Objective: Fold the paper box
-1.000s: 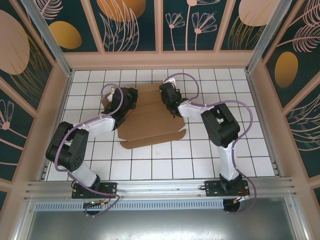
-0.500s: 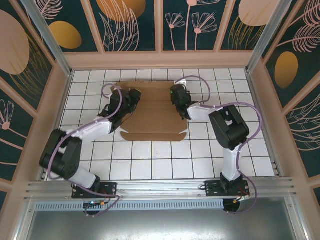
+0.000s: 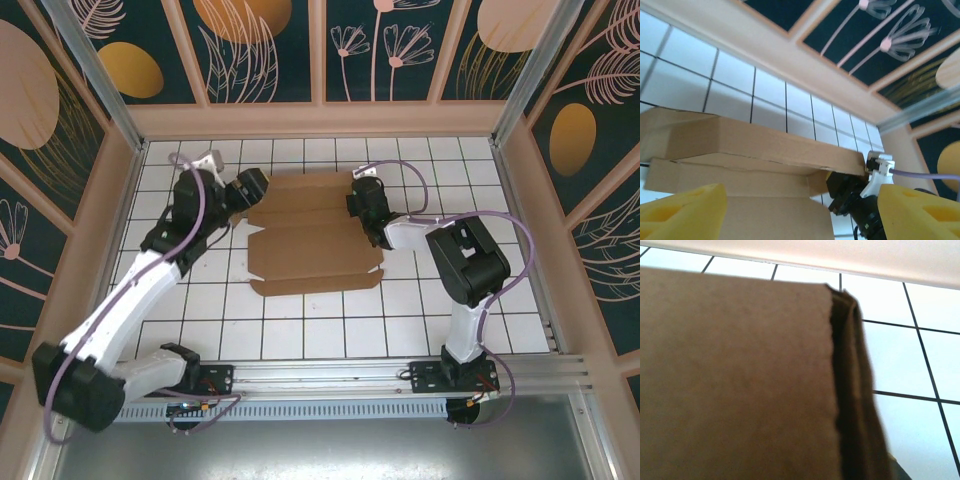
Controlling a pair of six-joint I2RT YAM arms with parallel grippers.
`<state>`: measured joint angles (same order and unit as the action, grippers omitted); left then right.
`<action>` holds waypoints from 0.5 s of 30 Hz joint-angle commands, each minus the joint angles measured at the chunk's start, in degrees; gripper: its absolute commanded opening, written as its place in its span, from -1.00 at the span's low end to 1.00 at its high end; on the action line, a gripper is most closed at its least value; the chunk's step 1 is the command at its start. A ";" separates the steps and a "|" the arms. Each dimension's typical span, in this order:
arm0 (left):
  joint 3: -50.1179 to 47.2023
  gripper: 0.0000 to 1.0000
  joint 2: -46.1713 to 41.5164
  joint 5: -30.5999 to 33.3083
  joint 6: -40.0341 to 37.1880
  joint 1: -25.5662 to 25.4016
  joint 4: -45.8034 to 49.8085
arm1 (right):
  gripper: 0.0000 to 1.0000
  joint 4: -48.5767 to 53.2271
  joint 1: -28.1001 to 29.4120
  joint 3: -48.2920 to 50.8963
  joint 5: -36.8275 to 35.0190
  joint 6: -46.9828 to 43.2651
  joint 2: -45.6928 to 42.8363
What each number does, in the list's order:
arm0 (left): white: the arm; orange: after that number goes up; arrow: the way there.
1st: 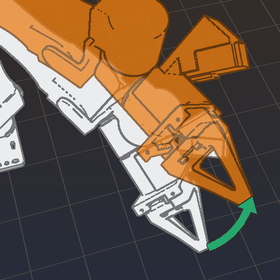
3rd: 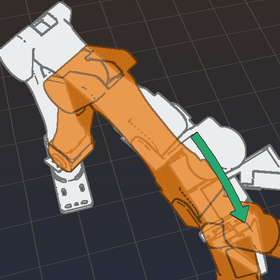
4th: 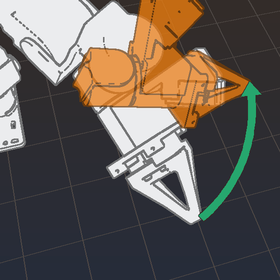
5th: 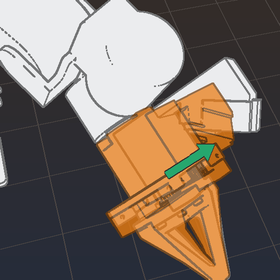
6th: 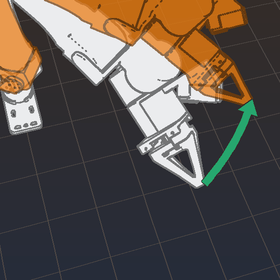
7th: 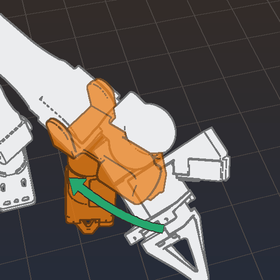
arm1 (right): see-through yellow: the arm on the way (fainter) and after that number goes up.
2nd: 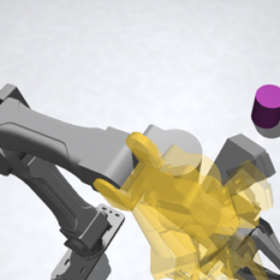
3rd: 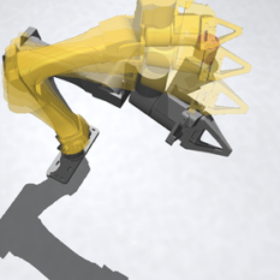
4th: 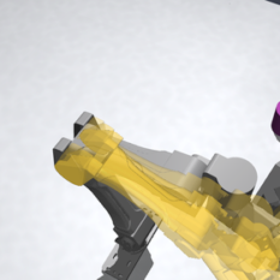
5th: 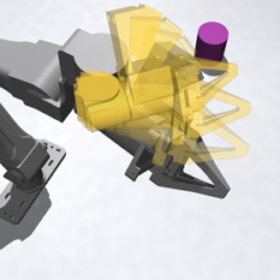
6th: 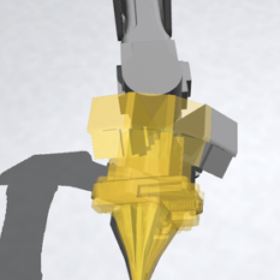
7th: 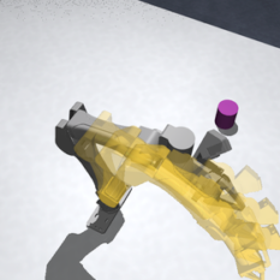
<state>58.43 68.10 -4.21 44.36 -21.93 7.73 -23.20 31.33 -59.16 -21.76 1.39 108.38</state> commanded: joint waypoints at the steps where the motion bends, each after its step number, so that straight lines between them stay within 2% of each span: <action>1: 4.80 0.54 9.55 -12.57 -3.24 2.59 6.27 | -1.00 4.10 0.31 1.77 3.13 -1.92 0.48; 6: 5.81 0.54 14.12 -13.46 -4.16 4.98 5.89 | -1.00 5.92 0.31 -0.13 1.10 -3.19 1.55; 13: 9.33 0.55 17.06 -4.66 -9.24 5.62 10.70 | -1.00 7.64 0.31 -2.86 0.52 -3.10 2.51; 15: 9.94 0.54 16.64 -4.85 -9.94 5.60 11.09 | -1.00 7.94 0.31 -3.65 0.05 -3.32 3.35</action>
<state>66.08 84.66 -11.16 37.76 -16.62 16.21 -20.25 31.33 -61.60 -21.10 0.05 109.10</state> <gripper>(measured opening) 0.774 0.113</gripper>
